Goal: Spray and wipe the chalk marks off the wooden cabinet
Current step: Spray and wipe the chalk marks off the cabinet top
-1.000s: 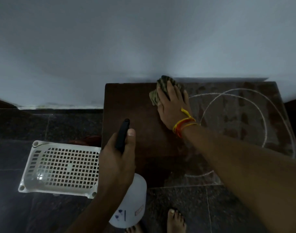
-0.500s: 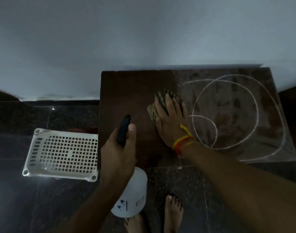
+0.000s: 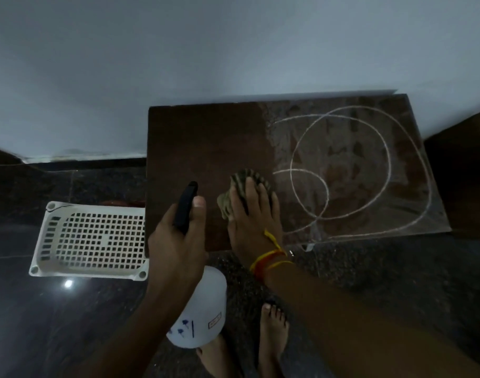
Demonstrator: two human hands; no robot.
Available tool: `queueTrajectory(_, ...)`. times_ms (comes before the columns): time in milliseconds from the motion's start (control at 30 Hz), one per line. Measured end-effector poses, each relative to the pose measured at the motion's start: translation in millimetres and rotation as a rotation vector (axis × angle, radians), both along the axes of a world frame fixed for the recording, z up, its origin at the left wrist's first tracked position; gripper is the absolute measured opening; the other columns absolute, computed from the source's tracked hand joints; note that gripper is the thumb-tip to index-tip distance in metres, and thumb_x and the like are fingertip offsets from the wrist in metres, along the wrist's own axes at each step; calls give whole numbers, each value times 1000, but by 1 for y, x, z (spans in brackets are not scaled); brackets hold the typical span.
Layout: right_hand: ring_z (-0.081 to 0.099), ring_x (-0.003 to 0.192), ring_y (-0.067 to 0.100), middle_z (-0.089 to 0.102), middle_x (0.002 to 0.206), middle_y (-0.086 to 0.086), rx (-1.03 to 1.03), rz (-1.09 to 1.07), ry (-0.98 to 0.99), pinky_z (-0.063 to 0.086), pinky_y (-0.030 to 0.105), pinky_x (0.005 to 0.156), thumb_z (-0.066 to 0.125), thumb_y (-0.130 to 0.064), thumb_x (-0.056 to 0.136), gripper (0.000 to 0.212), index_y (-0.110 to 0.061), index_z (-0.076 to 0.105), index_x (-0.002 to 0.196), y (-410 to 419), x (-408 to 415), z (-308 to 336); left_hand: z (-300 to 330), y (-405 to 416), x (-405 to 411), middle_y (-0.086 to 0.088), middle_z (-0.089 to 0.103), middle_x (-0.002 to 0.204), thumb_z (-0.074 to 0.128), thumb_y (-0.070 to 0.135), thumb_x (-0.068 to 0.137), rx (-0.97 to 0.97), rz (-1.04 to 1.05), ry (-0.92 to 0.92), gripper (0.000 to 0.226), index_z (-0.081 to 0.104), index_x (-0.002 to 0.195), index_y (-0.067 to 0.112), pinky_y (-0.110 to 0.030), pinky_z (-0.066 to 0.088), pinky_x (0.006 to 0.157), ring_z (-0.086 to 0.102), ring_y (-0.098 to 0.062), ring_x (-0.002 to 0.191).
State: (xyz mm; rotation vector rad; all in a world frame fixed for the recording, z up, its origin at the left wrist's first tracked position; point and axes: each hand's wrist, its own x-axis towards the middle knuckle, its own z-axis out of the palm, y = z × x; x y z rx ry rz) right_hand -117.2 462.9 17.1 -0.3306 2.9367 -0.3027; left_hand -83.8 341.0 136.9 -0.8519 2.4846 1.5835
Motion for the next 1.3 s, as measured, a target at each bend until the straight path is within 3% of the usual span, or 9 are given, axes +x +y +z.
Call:
queueTrajectory(233, 29, 138, 38, 27, 154, 11, -40, 181, 8, 17, 59, 114, 37, -35, 95, 49, -20, 39, 142, 18, 40, -5, 4, 15, 4, -19, 62, 65, 38, 66, 80, -9, -14, 10, 45, 56, 77, 24, -44, 50, 54, 63, -39, 61)
queueTrajectory(433, 21, 142, 35, 19, 157, 9, 28, 142, 12, 11, 57, 115, 39, -34, 94, 53, -23, 34, 145, 52, 22, -3, 7, 26, 2, -11, 60, 63, 39, 64, 81, 9, -24, 8, 41, 56, 78, 26, -26, 46, 43, 58, -23, 53)
queueTrajectory(567, 21, 142, 35, 20, 156, 9, -7, 90, 4, 12, 56, 115, 37, -33, 95, 54, -22, 29, 147, 54, 37, -2, 3, 33, 2, -11, 59, 63, 39, 64, 81, 40, -12, -4, 43, 56, 77, 24, -39, 48, 52, 60, -27, 57)
queueTrajectory(800, 21, 142, 35, 19, 157, 10, 31, 54, 10, 15, 56, 114, 31, -34, 92, 58, -23, 25, 148, 50, 2, -1, -1, 34, -4, -13, 60, 64, 39, 63, 79, 60, 3, -19, 44, 57, 78, 23, -38, 48, 51, 60, -28, 57)
queueTrajectory(967, 19, 142, 34, 18, 157, 10, 38, -10, 29, 16, 54, 115, 37, -33, 93, 59, -21, 24, 149, 44, -21, -2, -2, 30, -8, -15, 60, 62, 40, 61, 82, 70, 7, -22, 43, 57, 77, 21, -34, 47, 48, 60, -27, 55)
queueTrajectory(1133, 22, 142, 35, 21, 156, 12, 48, 16, 9, 16, 53, 115, 30, -35, 92, 59, -21, 25, 149, 50, 2, -4, -1, 31, -20, -21, 64, 71, 40, 61, 81, 77, 2, -30, 43, 57, 78, 22, -37, 49, 51, 64, -39, 63)
queueTrajectory(1300, 21, 142, 34, 20, 156, 12, 51, 1, 47, 14, 54, 115, 34, -36, 93, 59, -21, 25, 149, 43, -46, -6, -2, 34, -35, -11, 63, 73, 40, 59, 81, 110, -36, -59, 33, 53, 78, 29, -27, 49, 47, 60, -22, 56)
